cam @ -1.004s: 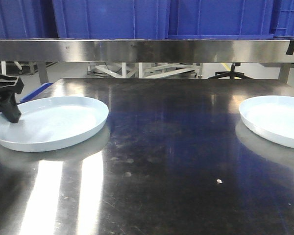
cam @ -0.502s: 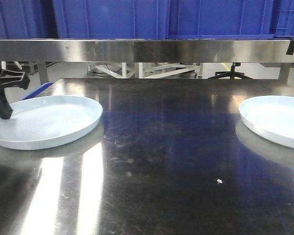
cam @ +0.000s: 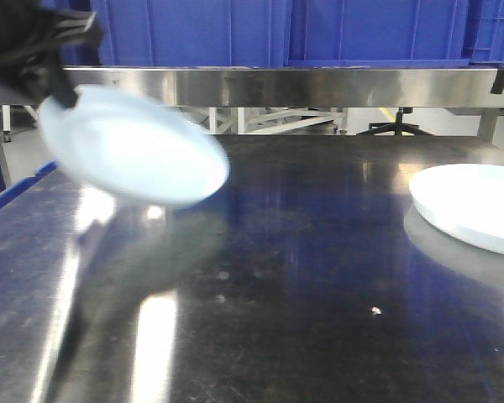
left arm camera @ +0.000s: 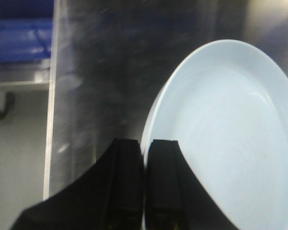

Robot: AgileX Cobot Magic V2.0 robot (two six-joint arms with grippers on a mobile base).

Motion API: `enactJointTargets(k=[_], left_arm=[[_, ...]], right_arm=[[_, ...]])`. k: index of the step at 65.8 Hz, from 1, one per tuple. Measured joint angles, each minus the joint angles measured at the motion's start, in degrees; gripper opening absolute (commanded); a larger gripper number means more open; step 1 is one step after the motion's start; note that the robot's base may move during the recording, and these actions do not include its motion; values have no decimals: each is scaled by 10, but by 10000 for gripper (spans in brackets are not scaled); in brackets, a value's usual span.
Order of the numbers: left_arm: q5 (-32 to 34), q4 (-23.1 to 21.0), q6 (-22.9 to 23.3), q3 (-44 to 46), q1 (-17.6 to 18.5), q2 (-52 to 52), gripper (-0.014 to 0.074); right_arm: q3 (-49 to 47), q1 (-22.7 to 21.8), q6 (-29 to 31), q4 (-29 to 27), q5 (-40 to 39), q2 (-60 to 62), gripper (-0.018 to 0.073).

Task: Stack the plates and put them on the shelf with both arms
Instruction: 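Lift the plate with the left gripper and carry it toward the other plate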

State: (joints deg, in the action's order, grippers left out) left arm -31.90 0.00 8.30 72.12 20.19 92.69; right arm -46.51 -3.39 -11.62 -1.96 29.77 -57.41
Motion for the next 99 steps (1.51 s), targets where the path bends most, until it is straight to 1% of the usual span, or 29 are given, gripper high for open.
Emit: enactJointTargets(k=[11,23,31,40,46,76,99], left_arm=[[-5,-3,0,49,53,0,99],[-5,-10,0,79,103,1,99],[-2,-11,0,91,127,16,99],[3,-11,0,93,145,45,99],[4,-11,0,93,149,65,99],[16,-12,0,94,149,143,99],[18,-12,0,95,149,176,99]], right_arm=[[0,0,0,0,6,0,495],[0,0,0,0,7,0,495],[0,0,0,0,8,0,495],[0,0,0,0,8,0,495],[0,0,0,0,8,0,495],[0,0,0,0,8,0,495],[0,0,0,0,8,0,495]])
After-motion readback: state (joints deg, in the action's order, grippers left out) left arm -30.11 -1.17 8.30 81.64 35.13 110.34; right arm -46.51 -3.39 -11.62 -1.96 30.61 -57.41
